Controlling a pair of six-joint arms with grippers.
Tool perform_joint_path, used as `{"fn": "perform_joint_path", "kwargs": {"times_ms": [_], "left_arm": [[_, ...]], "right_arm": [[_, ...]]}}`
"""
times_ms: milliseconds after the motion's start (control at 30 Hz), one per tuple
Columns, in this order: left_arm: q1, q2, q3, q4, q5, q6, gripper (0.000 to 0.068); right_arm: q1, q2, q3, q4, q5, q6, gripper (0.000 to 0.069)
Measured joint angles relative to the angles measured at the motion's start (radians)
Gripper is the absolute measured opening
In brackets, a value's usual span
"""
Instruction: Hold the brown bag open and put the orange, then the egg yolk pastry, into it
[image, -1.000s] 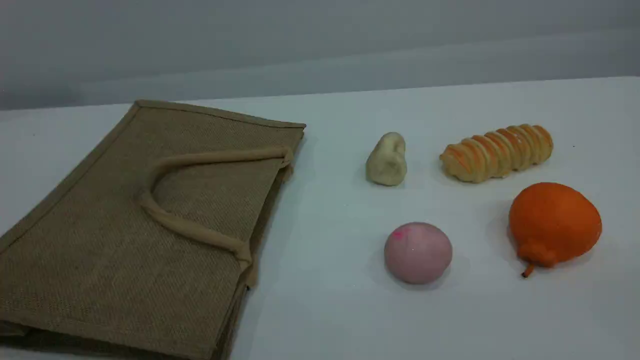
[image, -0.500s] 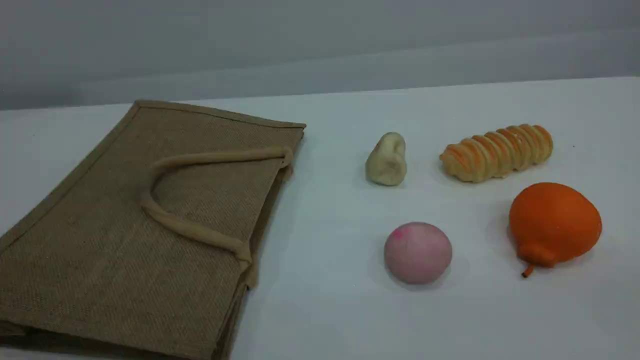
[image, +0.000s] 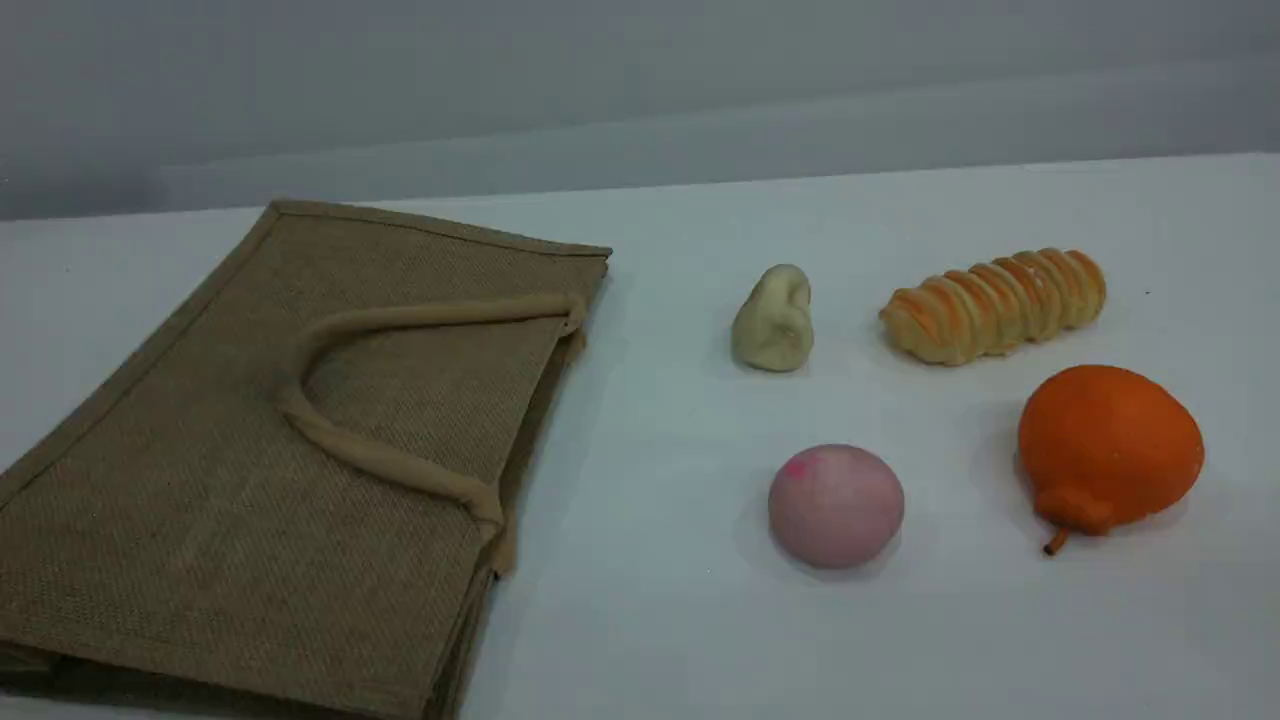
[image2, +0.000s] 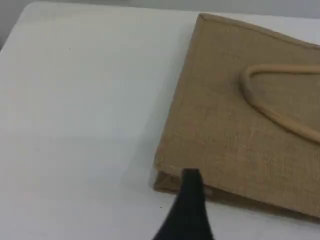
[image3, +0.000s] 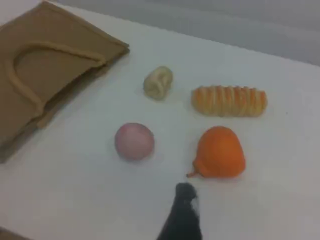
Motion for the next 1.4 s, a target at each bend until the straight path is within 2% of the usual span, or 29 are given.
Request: {"fn": "perform_joint_path", "kwargs": {"times_ms": [333, 433, 600, 900, 967, 1400], "left_arm": [[-0.007, 0.014, -0.002, 0.026, -0.001, -0.036, 0.0583], [-0.020, 0.059, -0.023, 0.040, -0.031, -0.058, 0.0583], [-0.020, 0.197, -0.105, 0.052, -0.133, -0.058, 0.0583], [-0.020, 0.578, -0.326, 0.046, -0.176, -0.058, 0.0583], [-0.020, 0.673, -0.370, 0.045, -0.172, -0.058, 0.0583], [-0.020, 1.155, -0.485, 0.045, -0.248, -0.085, 0.0583]], "right_arm": [[0.000, 0.000, -0.005, 0.025, -0.002, 0.036, 0.0565], [0.000, 0.019, -0.031, 0.023, -0.033, 0.073, 0.0565], [0.000, 0.174, -0.120, 0.020, -0.083, 0.077, 0.0565], [0.000, 0.507, -0.329, 0.014, -0.260, 0.076, 0.0565], [0.000, 0.573, -0.361, 0.007, -0.268, 0.076, 0.0565], [0.000, 0.923, -0.412, 0.005, -0.315, 0.076, 0.0565]]}}
